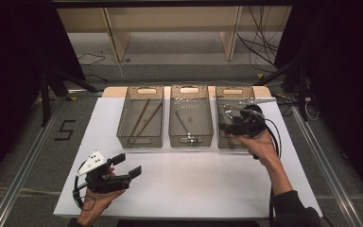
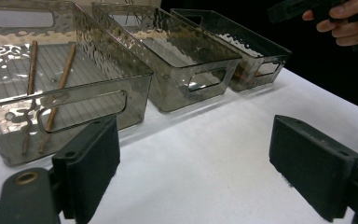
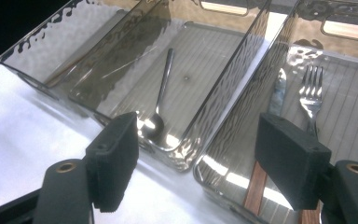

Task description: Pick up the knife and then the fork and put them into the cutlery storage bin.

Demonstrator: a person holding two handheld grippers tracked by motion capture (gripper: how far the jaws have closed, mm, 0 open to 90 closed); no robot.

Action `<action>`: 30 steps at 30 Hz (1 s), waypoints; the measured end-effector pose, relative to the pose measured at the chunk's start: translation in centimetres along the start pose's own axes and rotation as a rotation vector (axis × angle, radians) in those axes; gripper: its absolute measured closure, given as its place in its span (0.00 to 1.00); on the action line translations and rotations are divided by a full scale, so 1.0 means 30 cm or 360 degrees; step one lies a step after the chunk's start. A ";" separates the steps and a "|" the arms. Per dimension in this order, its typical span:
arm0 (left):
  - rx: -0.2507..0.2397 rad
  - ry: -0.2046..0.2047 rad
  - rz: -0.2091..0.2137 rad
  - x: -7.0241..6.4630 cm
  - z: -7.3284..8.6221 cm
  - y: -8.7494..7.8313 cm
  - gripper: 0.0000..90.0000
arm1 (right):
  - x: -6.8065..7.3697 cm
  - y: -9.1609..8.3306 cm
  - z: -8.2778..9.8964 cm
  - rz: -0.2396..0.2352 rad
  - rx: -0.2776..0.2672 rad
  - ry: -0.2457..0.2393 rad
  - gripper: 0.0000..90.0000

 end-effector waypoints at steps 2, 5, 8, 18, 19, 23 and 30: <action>0.0001 -0.0001 0.0002 0.000 0.000 -0.001 0.18 | 0.006 -0.005 0.014 -0.0001 -0.0002 -0.0007 0.34; -0.0002 -0.0006 0.0003 -0.001 -0.001 0.000 0.18 | 0.014 -0.012 0.029 -0.0011 -0.0016 -0.0015 0.33; -0.0001 -0.0006 0.0004 -0.001 -0.001 0.001 0.18 | 0.023 -0.019 0.040 -0.0018 -0.0031 -0.0024 0.33; 0.0001 -0.0009 0.0008 -0.002 0.000 0.002 0.18 | 0.064 -0.050 0.070 -0.0063 -0.0104 -0.0067 0.31; 0.0000 -0.0008 0.0009 -0.002 0.000 0.002 0.18 | 0.067 -0.052 0.075 -0.0066 -0.0108 -0.0070 0.31; 0.0003 -0.0009 0.0010 -0.002 0.000 0.002 0.18 | 0.084 -0.060 0.098 -0.0086 -0.0138 -0.0084 0.29; 0.0018 -0.0005 0.0024 -0.006 0.003 0.004 0.18 | 0.118 -0.081 0.144 -0.0131 -0.0200 -0.0137 0.27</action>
Point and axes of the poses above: each handheld gripper's, and its own axes: y roughly forward along the jaws, z roughly out of its underside, x roughly to its left, the point moved 8 cm from there along y, roughly forward along the jaws, and after that the axes turned 1 degree about -z, right-handed, at the moved point
